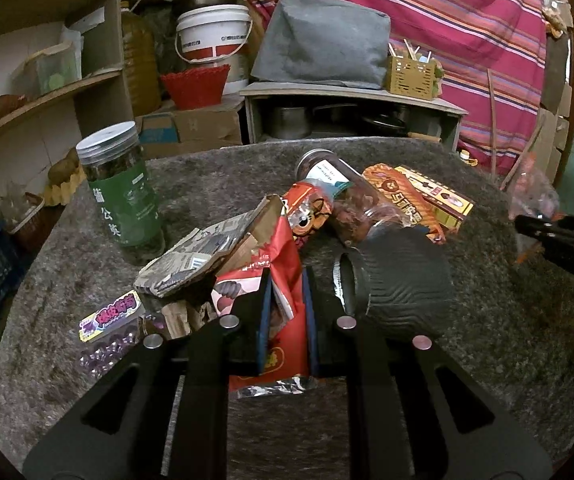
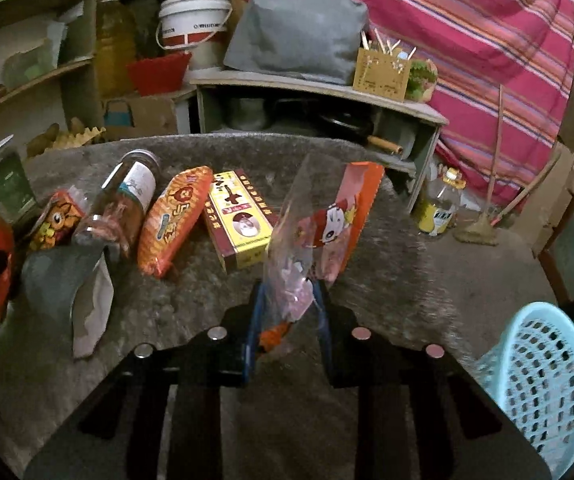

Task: Collect trash
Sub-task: 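Grasp the red snack wrapper with the left tool while the right grasps a clear wrapper, then carry the red and clear wrappers over the blue basket and open both tools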

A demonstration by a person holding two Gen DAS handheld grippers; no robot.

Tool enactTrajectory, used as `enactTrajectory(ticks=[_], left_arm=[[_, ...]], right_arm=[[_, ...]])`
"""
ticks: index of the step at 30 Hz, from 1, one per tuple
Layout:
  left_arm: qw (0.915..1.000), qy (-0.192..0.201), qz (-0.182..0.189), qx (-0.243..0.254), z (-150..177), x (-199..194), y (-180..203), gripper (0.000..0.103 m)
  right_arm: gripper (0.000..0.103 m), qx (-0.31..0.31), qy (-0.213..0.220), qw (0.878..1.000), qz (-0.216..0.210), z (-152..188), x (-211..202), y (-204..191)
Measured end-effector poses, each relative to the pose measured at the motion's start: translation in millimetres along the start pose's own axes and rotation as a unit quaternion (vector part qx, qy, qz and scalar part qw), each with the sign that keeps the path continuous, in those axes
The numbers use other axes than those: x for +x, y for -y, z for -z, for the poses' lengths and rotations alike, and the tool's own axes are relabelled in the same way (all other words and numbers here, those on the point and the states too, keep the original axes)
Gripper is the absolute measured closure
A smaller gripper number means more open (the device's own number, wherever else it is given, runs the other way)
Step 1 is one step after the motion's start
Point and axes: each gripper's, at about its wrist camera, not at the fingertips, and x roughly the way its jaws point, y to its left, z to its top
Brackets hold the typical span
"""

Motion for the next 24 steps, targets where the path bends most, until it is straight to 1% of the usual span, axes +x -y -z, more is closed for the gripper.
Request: enactTrajectory(ticks=[4,9,13,16,19,24], left_arm=[[0.9999,0.007,-0.004,0.013,3,-7,11,0.090],[0.9992,0.028,0.004,0.028,7,-28,30,0.090],[0.9986,0.039,0.019,0.028,2,-41,46,0.090],[0.9982,0.043,0.016,0.039,-3,-44,63,0.090],[0.9982,0.044,0.023,0.033,-6,-46,79,0.090],[0.9969,0.053,0.021,0.055,-12,-52,111,0.090]], right_arm=[[0.078,-0.006,0.008,1.000,0.004,6,-16,12],[0.078,-0.005,0.014,1.000,0.006,17,-34,35],[0.078,-0.008,0.021,1.000,0.010,24,-45,50],[0.078,-0.007,0.030,0.999,0.016,27,-58,65],[0.078,0.006,0.038,0.999,0.014,30,-70,84],[0.078,0.026,0.033,0.999,0.024,36,-78,121]])
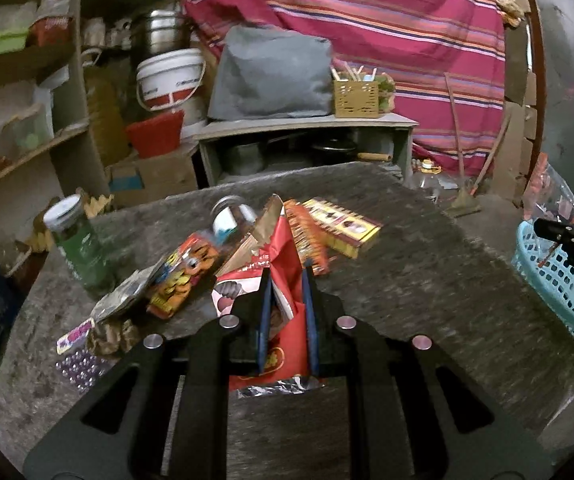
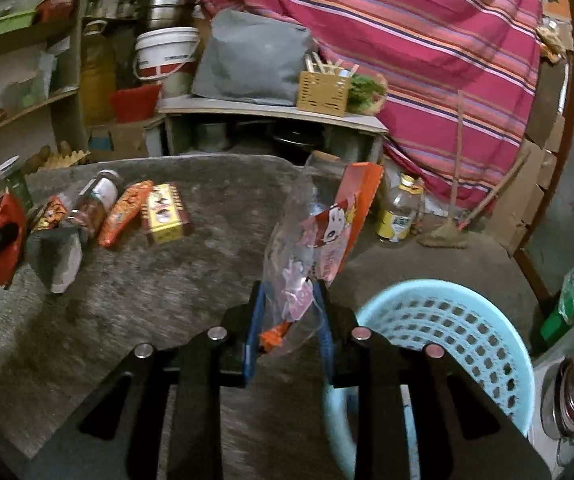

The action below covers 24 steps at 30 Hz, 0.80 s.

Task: Collect trash
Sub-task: 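Carry the red and clear wrappers over the blue basket and open both tools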

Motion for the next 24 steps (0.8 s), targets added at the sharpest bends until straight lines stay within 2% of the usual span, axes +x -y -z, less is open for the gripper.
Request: enactTrajectory(ticks=[7,13,24], left_arm=[[0.9995,0.013,0.027,0.014,-16,-6,44,0.090],[0.9977,0.020,0.058,0.028,-24,-6,91,0.090],[0.9910,0.005,0.125,0.048,-20,10,181,0.090]], right_arm=[[0.078,0.015,-0.004,0.999,0.029,10,-7,39],[0.078,0.053,-0.006,0.998,0.047,23,-17,84],[0.078,0.104,-0.026,0.993,0.052,61,-22,156]])
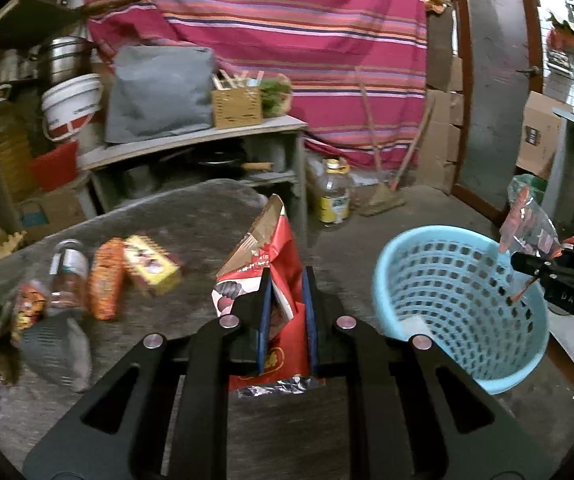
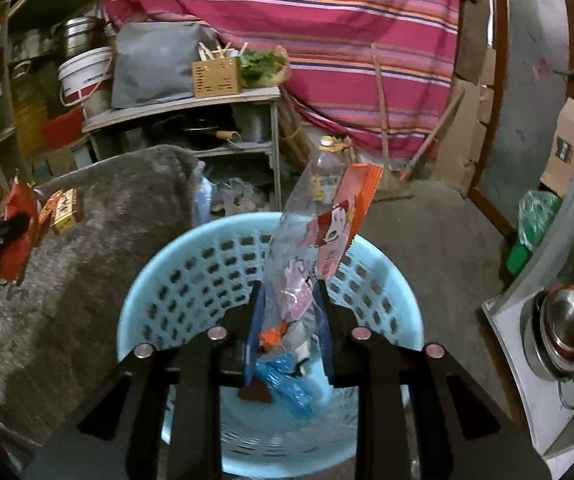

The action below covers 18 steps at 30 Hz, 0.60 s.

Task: Collect trash
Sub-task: 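Carry the red and clear wrappers over the blue basket and open both tools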

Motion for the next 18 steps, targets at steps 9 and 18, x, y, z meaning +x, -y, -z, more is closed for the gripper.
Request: enactTrajectory(ticks=[9,18], left_arm=[[0.9988,-0.011,0.040,0.027,1,22,53,0.090],[0.9967,-0.011,0.068,0.043,-15,40,92,0.090]], right_arm=[[0.078,0.028,-0.029,0.998,-0.045,8,19,22],[0.078,0.048,-0.038,0.998,-0.029,11,27,34]])
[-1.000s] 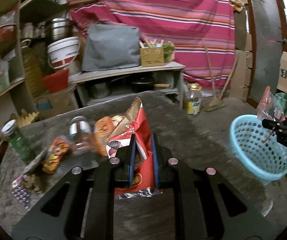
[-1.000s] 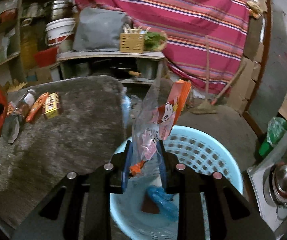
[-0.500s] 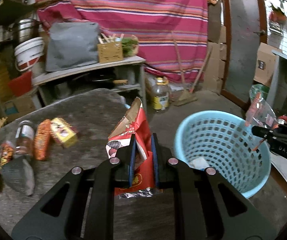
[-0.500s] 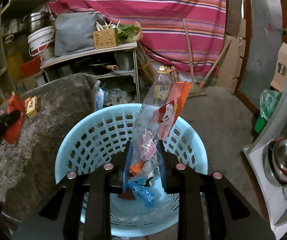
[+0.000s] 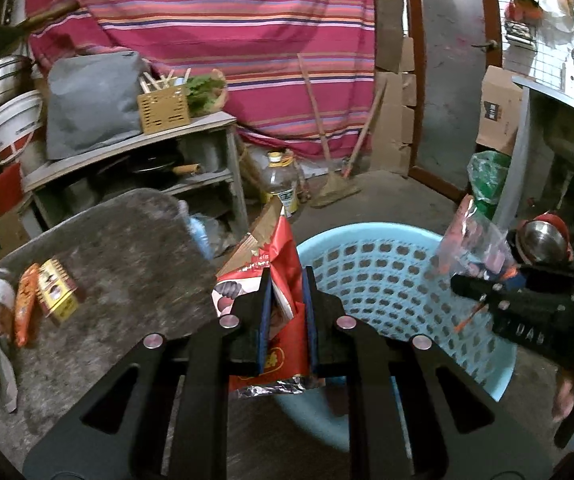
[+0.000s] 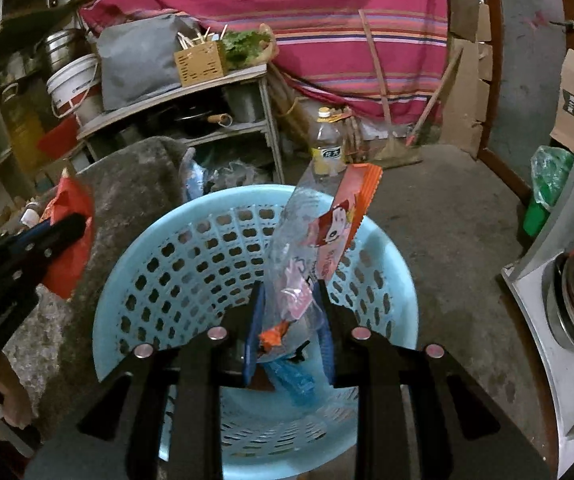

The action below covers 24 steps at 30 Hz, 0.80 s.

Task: Collect trash
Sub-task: 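Carry the red and clear wrappers over the blue basket and open both tools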

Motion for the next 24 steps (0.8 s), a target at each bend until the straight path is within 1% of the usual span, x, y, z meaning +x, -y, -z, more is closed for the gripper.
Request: enactTrajectory(ticks=[2,5,9,10,11,12,14,15,18,20,23,24], left_arm=[[0.9999,0.000,0.016,0.000,-6,5,9,0.090],[0.9995,-0.004,0.030,0.006,-12,13,21,0.089],[0.9990,-0.019,0.040,0.009,-16,27,29,0.087],[0.9989,-0.020,0.041,0.008,-16,28,28,0.084],[0.9988,-0.024,0.041,0.006,-17,30,27,0.077],[0.9987,-0.028,0.043,0.003,-17,32,25,0.073],[0.9987,-0.027,0.042,-0.005,-16,31,20,0.056],[0.9989,-0.025,0.039,-0.007,-15,30,18,0.053],[0.9996,-0.021,0.016,-0.011,-13,27,9,0.043],[0.9997,-0.013,-0.009,-0.017,-10,21,0,0.027],[0.9989,0.000,-0.045,-0.014,-6,11,-12,0.018],[0.9985,0.001,-0.053,-0.015,-6,9,-17,0.017]], right_arm=[[0.078,0.003,0.002,1.000,0.003,0,-1,2],[0.078,0.005,0.002,1.000,0.006,-1,-1,5],[0.078,0.015,0.005,1.000,0.011,-2,-4,15],[0.078,0.022,0.006,1.000,0.011,-2,-4,19],[0.078,0.026,0.006,1.000,0.011,-2,-5,22],[0.078,0.029,0.006,0.999,0.012,-1,-5,23],[0.078,0.029,0.004,0.999,0.013,-1,-4,25],[0.078,0.028,0.002,1.000,0.014,0,-3,25],[0.078,0.024,0.000,1.000,0.016,-1,-1,23],[0.078,0.021,0.001,1.000,0.016,-3,0,21],[0.078,0.014,0.000,1.000,0.018,-4,2,15],[0.078,0.012,-0.001,1.000,0.019,-4,3,12]])
